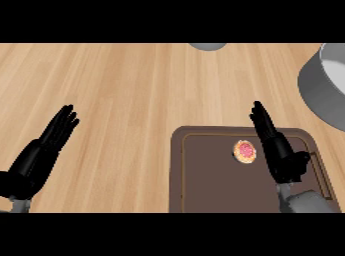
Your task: Pick the cupcake from the tray and place it in the pot
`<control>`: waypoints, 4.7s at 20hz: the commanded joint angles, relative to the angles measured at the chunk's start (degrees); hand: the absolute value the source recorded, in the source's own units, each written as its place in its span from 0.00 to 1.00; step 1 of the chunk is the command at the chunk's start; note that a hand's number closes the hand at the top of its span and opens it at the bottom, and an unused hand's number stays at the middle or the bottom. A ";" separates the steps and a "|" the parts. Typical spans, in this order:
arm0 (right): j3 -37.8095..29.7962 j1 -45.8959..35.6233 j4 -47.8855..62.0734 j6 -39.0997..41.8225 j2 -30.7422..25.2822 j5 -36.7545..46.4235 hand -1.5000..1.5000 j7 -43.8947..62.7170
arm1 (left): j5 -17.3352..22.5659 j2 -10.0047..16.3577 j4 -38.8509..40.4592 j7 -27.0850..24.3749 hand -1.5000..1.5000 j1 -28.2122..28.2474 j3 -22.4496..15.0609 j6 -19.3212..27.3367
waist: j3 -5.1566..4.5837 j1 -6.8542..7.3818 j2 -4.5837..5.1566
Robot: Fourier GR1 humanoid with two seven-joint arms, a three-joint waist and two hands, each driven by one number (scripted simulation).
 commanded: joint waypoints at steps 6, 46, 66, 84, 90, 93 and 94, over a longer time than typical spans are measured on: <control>-13.58 -14.45 3.94 14.18 -13.20 -5.52 1.00 -6.15 | -1.30 -1.64 0.17 5.67 0.50 -6.68 9.35 13.97 | 2.11 -0.39 -0.39; 2.64 -17.31 -18.46 45.74 -17.59 20.47 0.00 31.82 | -7.34 -7.94 -0.17 16.13 0.50 -10.35 13.50 11.06 | 1.86 -1.71 -0.76; -0.46 -12.35 -5.14 44.90 -7.94 44.38 0.00 19.91 | -12.38 -11.45 -2.31 19.28 0.50 -9.98 18.62 6.61 | 1.88 -1.54 -0.71; 0.08 -10.38 3.25 39.19 -4.39 58.98 1.00 2.25 | -14.90 -15.96 0.48 16.46 0.50 -9.72 20.40 2.35 | 1.88 -1.63 -0.69; 3.72 -0.45 -14.18 43.80 -0.20 61.02 1.00 14.64 | -17.99 -16.89 -0.05 19.29 0.50 -11.55 20.00 4.61 | 1.86 -2.15 -0.82; 4.50 5.04 -19.01 42.02 -1.33 62.77 1.00 13.62 | -18.82 -18.33 -0.73 20.54 0.50 -13.25 19.69 6.06 | 1.87 -2.08 -0.78; 6.01 2.79 -17.82 41.19 2.97 64.36 1.00 17.78 | -19.69 -20.19 -0.56 19.30 0.50 -10.96 18.09 6.61 | 1.87 -1.91 -0.76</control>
